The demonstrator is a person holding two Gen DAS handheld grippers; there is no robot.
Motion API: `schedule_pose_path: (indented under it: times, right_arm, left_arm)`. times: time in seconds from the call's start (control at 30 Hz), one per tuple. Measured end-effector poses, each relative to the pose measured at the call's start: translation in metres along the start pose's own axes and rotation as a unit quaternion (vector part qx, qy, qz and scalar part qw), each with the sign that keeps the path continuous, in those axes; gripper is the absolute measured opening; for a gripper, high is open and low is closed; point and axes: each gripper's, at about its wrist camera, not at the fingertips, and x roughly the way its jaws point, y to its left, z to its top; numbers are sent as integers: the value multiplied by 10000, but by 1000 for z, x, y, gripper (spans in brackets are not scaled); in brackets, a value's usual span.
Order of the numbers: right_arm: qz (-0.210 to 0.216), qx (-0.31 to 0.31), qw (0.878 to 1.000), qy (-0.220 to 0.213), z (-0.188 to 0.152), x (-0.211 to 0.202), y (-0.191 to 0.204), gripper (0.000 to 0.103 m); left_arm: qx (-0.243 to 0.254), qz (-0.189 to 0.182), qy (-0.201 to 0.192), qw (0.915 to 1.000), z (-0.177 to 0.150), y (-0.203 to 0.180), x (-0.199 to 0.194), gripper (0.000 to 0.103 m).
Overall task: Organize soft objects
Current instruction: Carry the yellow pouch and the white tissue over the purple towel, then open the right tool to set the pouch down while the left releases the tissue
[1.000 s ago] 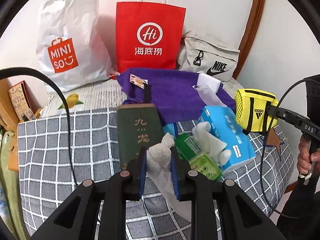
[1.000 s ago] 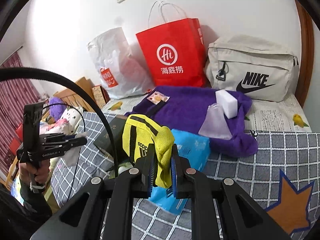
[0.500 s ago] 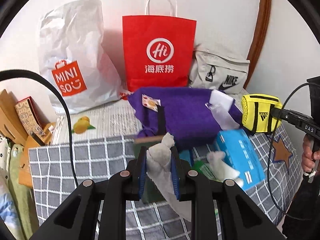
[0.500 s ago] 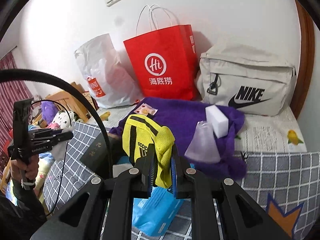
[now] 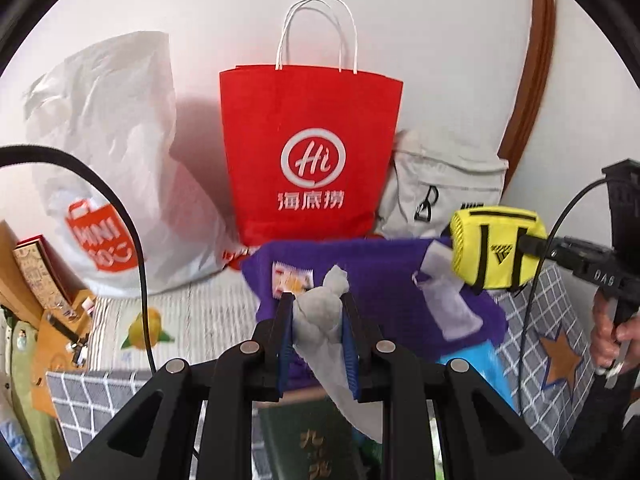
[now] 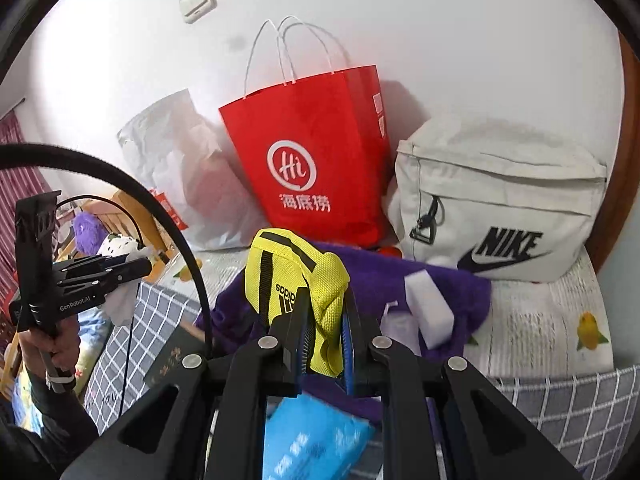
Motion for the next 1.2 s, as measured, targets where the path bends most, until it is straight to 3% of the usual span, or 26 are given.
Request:
schedule_pose_path:
  times: [0.33,0.67,1.2]
  right_arm:
    - [-24,44,9999,121,21,38,-16,14]
    - [-171,-184,9981,558,12,78,-20,14]
    - [-275,209,9923,1192,-6,147,-48,14]
  left_arm:
    - [-226,-125,24,9997,45,5,41,21]
    - [-206,-158,310,9992,34,0,79,21]
    - [-250,-236,425,9985,29,9,96,21]
